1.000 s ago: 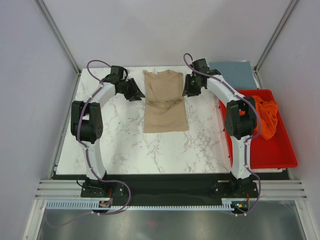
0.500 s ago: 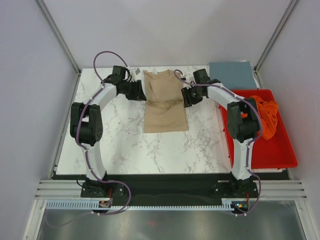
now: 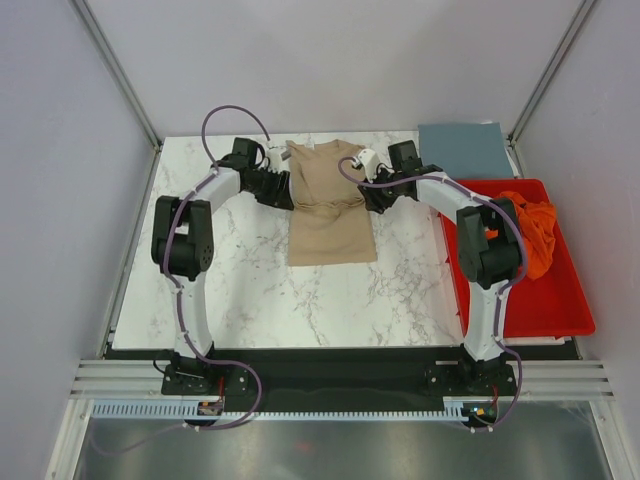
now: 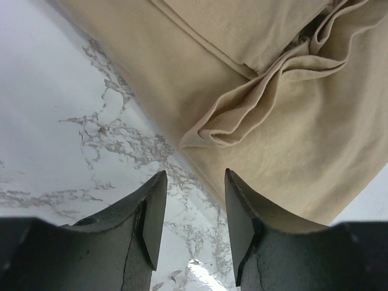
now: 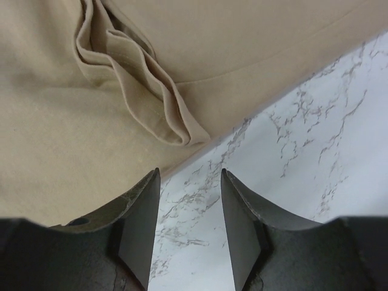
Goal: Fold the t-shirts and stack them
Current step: Fold the tshirt
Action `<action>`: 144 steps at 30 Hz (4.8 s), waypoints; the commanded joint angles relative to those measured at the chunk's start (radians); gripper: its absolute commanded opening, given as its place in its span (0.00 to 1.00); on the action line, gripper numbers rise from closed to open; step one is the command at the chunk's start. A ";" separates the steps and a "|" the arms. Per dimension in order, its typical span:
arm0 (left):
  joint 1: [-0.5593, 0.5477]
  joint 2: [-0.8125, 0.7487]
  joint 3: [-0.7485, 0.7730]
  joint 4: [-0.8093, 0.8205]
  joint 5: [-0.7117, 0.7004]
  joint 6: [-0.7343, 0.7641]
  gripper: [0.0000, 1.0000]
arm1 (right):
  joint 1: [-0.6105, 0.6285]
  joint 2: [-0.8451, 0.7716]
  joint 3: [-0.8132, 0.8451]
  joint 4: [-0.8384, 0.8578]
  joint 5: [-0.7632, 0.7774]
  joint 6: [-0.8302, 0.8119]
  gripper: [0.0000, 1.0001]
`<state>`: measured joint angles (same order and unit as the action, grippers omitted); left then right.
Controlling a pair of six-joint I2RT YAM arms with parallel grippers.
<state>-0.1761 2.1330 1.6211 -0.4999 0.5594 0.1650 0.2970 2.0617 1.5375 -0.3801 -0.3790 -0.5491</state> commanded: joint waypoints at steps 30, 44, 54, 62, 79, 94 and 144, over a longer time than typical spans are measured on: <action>-0.045 0.088 0.157 0.009 -0.006 0.125 0.09 | 0.031 0.089 0.180 0.047 -0.123 -0.156 0.24; -0.045 0.081 0.177 0.004 -0.033 0.079 0.02 | 0.014 0.049 0.141 0.095 -0.090 -0.123 0.17; -0.034 0.053 0.149 -0.015 0.034 0.163 0.39 | -0.010 0.066 0.153 -0.023 -0.264 -0.229 0.46; -0.034 0.120 0.201 -0.078 0.039 0.194 0.42 | -0.010 0.110 0.202 -0.052 -0.291 -0.245 0.48; -0.036 0.163 0.267 -0.089 0.057 0.206 0.25 | -0.010 0.205 0.288 -0.083 -0.291 -0.264 0.38; -0.034 0.142 0.266 -0.092 -0.044 0.145 0.02 | -0.029 0.127 0.181 0.000 -0.250 -0.227 0.00; -0.033 -0.188 -0.129 -0.062 -0.015 -0.352 0.45 | -0.022 -0.219 -0.091 0.075 0.084 0.810 0.49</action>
<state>-0.1848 2.0010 1.6016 -0.5713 0.4393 -0.0658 0.2485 1.8893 1.5303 -0.2028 -0.2581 0.0944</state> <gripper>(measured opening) 0.454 0.483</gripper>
